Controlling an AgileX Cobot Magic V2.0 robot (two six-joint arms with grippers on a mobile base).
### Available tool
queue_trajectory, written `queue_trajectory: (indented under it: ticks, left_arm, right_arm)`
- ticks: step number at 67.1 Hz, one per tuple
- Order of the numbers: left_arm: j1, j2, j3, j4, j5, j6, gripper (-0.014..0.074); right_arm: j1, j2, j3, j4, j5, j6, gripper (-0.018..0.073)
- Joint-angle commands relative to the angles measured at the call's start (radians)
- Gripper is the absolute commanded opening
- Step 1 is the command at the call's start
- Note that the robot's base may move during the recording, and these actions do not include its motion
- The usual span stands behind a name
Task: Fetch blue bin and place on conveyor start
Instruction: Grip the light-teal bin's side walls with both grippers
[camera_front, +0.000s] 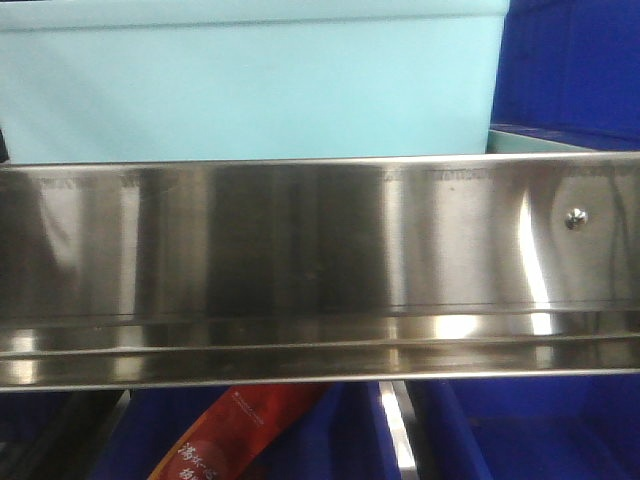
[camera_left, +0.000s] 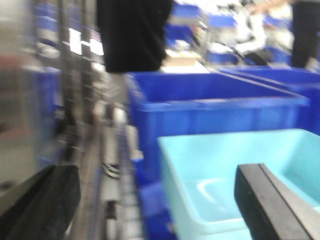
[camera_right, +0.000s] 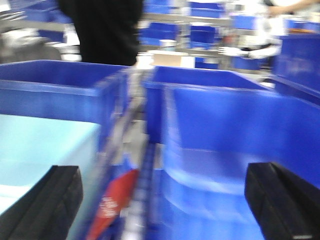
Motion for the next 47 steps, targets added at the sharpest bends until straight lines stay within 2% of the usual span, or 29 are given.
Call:
queue_trajectory:
  ticks: [1,14,27,33,39,47]
  left_arm:
    - [-0.049,0.081,-0.080,0.003,0.043,0.002,0.0529]
    - [-0.104,0.292,-0.265,0.003,0.208,0.002,0.0529]
    - [-0.105,0.516,-0.478,-0.010,0.410,0.002,0.0529]
    - [-0.105,0.603,-0.580,-0.010,0.498,-0.003,0.0529]
    - [-0.105,0.692,-0.672,-0.002,0.573,-0.037,0.0529]
    - [-0.105,0.815,-0.785,0.001,0.678,-0.052,0.0529]
  right_arm:
    - [0.056,0.088,-0.072,0.049,0.039,-0.045,0.0559]
    - [0.188,0.332,-0.300,0.049,0.273,-0.045,0.0559]
    - [0.230,0.602,-0.572,0.047,0.406,0.020,0.0559]
    - [0.230,0.705,-0.701,-0.028,0.477,0.119,0.0559]
    - [0.230,0.809,-0.820,-0.157,0.572,0.272,0.0559]
    - [0.241,0.930,-0.982,-0.233,0.714,0.366,0.0559]
